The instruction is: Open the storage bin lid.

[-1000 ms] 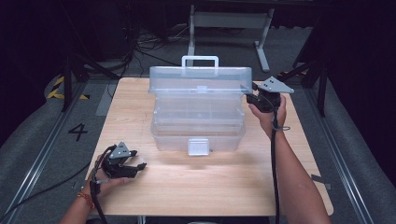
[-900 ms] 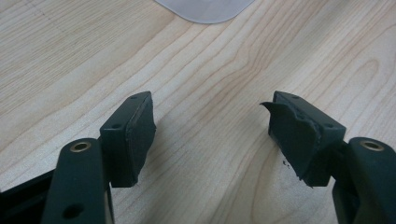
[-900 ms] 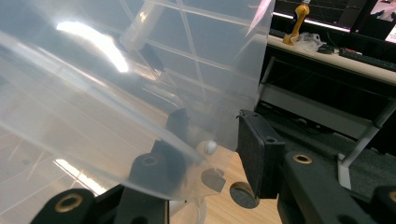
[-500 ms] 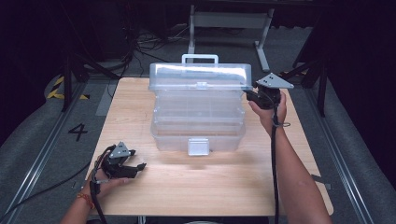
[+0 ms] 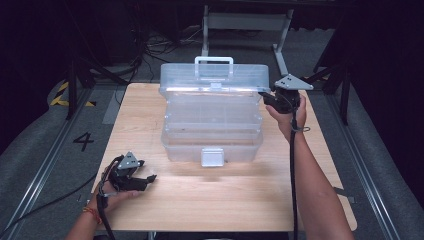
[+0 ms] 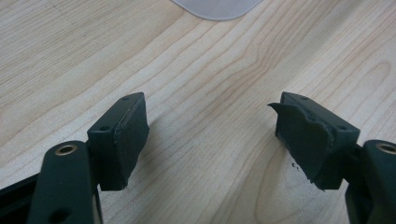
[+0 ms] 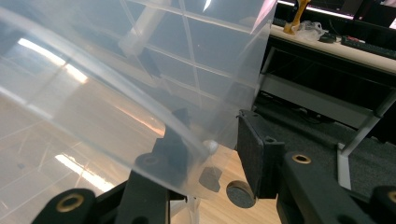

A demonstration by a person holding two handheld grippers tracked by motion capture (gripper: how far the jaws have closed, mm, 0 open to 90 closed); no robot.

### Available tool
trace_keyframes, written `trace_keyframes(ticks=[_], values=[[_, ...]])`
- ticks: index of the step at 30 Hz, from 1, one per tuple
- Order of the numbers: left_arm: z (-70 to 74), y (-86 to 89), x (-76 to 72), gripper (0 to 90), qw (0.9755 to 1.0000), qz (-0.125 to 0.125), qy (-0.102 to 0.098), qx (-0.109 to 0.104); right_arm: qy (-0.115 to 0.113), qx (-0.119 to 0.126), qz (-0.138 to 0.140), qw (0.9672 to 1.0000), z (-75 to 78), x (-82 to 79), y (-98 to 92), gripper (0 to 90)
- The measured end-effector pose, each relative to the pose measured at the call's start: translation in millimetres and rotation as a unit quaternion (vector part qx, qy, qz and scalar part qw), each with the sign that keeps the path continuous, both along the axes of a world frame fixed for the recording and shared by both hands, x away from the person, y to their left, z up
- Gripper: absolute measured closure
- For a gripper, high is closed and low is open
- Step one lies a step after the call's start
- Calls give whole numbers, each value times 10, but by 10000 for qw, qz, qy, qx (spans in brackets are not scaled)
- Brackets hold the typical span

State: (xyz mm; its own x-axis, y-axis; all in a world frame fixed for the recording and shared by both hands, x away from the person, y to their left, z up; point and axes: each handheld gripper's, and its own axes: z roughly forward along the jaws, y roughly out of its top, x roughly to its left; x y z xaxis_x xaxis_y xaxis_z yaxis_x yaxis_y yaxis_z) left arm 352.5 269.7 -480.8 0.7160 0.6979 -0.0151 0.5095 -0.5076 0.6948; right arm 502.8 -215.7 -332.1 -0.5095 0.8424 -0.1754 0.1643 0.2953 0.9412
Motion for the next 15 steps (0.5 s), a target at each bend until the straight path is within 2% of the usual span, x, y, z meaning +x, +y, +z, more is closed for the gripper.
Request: trace_keyframes(ticks=[7, 15], values=[[1, -1, 5, 254, 10000, -6, 10, 7, 81, 31, 53, 9999, 16, 23, -18, 660], [0, -1, 4, 254, 10000, -2, 9, 3, 130, 12, -60, 9999, 68, 76, 13, 670]])
